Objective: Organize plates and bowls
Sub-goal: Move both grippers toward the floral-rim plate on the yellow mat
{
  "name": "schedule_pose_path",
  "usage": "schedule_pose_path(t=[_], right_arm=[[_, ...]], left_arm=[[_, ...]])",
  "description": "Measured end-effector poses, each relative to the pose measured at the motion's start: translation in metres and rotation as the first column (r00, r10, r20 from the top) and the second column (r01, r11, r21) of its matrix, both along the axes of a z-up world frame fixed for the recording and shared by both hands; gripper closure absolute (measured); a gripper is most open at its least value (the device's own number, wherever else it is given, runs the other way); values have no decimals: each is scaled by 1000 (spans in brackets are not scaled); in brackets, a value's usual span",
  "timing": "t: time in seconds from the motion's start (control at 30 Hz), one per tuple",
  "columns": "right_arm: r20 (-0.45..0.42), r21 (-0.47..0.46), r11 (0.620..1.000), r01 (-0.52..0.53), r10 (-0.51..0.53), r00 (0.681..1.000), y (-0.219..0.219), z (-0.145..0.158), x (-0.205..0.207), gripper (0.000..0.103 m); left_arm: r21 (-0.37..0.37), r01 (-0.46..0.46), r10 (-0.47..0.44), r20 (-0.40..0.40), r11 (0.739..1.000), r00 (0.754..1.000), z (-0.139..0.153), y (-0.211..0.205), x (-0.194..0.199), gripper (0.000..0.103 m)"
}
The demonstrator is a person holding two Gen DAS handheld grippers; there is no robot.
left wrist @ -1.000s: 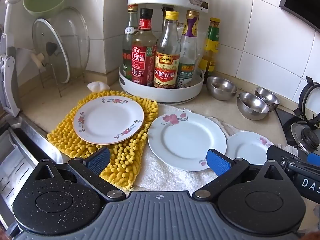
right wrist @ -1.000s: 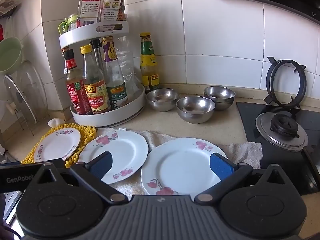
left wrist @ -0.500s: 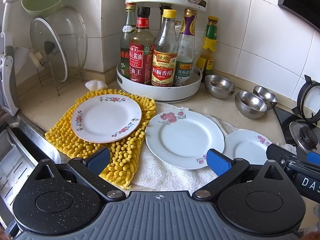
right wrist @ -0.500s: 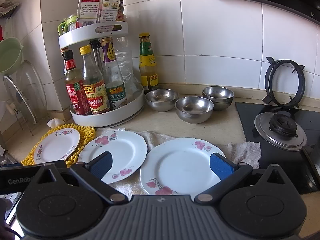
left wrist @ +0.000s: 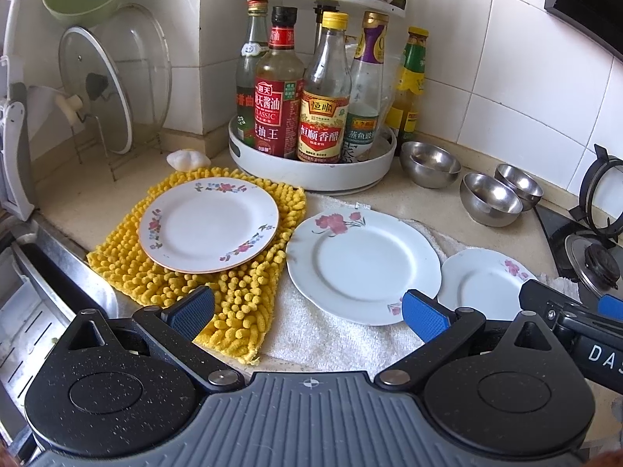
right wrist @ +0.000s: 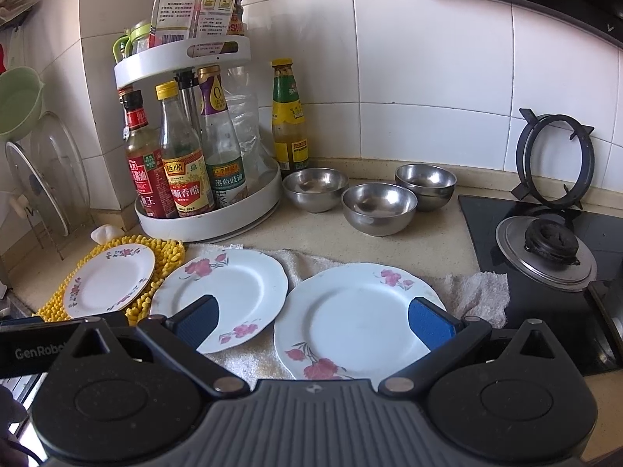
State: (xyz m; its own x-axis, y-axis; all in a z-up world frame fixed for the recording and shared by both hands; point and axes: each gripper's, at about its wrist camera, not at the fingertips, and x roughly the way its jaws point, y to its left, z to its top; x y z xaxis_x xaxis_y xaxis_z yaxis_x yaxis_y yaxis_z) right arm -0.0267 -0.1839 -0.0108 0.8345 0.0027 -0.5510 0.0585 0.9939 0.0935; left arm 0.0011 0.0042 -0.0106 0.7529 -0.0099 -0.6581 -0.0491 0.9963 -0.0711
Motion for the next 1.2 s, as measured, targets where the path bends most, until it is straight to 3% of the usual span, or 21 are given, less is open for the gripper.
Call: schedule_pose_path(t=[0.6,1.2], right_arm=[[-24,-13,999,-31,31,999,9,-6,13,0],[-69,-15,982,-190,189,980,18,-15,88,0]], left_arm=[[-20,-12,11,-38,1000,999,-9,9,9,0],[0,-133,133,-90,991,987,-21,21,56,0]])
